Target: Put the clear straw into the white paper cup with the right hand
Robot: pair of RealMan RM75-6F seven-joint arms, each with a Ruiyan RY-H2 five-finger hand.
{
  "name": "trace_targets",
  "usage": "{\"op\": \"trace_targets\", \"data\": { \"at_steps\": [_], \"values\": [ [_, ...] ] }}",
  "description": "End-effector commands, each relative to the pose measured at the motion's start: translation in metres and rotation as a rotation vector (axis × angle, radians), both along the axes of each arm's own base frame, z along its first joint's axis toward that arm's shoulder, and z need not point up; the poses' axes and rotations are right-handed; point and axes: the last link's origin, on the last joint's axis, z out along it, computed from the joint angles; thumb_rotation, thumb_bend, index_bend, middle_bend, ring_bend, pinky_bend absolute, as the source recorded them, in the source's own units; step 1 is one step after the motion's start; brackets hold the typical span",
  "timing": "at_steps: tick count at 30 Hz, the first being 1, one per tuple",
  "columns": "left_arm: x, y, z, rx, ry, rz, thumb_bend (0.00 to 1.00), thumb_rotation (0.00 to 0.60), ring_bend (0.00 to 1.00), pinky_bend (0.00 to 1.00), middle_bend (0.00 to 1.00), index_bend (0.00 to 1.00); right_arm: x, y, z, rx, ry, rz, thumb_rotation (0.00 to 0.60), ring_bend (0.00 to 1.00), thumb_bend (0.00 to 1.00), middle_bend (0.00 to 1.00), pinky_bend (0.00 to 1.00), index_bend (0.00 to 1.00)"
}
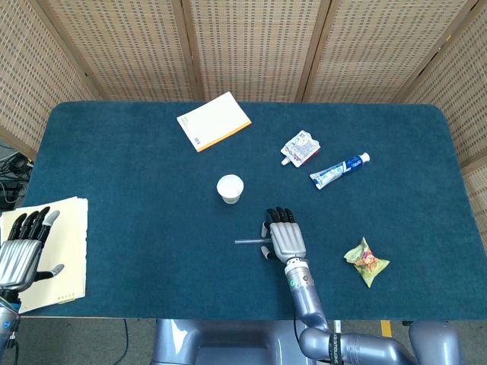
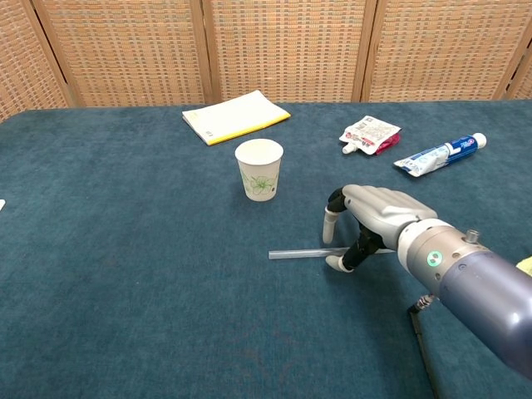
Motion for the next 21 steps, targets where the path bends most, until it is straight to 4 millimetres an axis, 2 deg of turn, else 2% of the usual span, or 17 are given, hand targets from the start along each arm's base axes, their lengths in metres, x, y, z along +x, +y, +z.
{"op": "trace_targets", "data": {
  "at_steps": [1, 13, 21],
  "values": [
    [-0.0005, 0.0007, -0.0006, -0.001, 0.001, 0.002, 0.06, 0.6, 0.0, 0.0, 0.0, 0.0, -0.0008, -0.0007, -0.0023, 0.007, -0.002, -0.002, 0.6, 0.02, 0.5, 0.19, 0.03, 0.5],
    [-0.0016, 0.0034, -0.0006, 0.001, 0.0, 0.008, 0.06, 0.6, 0.0, 0.0, 0.0, 0.0, -0.0017, -0.004, -0.01, 0.025, -0.005, -0.004, 0.6, 0.02, 0.51, 0.22, 0.03, 0.53],
    [-0.001, 0.0035, -0.0019, -0.005, 0.0, 0.005, 0.06, 0.6, 0.0, 0.0, 0.0, 0.0, -0.0007, -0.0035, -0.0097, 0.029, -0.007, 0.001, 0.6, 0.02, 0.61, 0.23, 0.03, 0.56]
  ]
}}
